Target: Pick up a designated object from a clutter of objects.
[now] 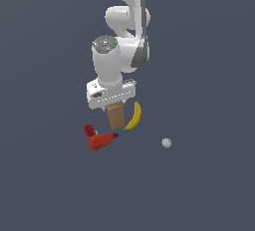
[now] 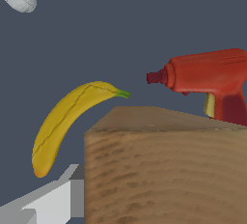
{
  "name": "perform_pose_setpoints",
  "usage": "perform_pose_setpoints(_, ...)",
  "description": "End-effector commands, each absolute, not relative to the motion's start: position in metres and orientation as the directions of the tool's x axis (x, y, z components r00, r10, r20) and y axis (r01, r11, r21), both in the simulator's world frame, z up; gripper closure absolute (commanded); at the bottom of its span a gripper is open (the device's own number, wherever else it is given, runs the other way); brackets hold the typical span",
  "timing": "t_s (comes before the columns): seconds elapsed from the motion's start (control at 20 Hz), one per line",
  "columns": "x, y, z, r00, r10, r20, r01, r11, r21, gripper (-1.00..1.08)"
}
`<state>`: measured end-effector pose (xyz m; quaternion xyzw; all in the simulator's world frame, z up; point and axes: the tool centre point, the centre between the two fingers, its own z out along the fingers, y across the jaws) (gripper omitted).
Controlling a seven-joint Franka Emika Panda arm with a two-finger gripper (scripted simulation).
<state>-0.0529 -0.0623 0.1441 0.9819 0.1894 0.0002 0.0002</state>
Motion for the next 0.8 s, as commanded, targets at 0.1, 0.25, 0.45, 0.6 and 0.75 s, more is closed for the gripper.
perform_pose_setpoints(0.1,-0.054,-0.061,0.150,0.928,0.372,0.001,0.372,-0.928,0.001,1.08)
perform_pose_setpoints(0.25,-0.056,-0.058,0.159,0.928,0.372,0.000,0.372,-0.928,0.001,1.08)
perform_pose_setpoints(0.45,-0.060,-0.053,0.178,0.928,0.372,0.000,0.372,-0.928,0.002,1.08)
perform_pose_setpoints(0.6,-0.063,-0.048,0.197,0.928,0.372,0.000,0.372,-0.928,0.002,1.08)
perform_pose_setpoints(0.75,-0.068,-0.041,0.221,0.928,0.372,0.000,0.372,-0.928,0.002,1.08)
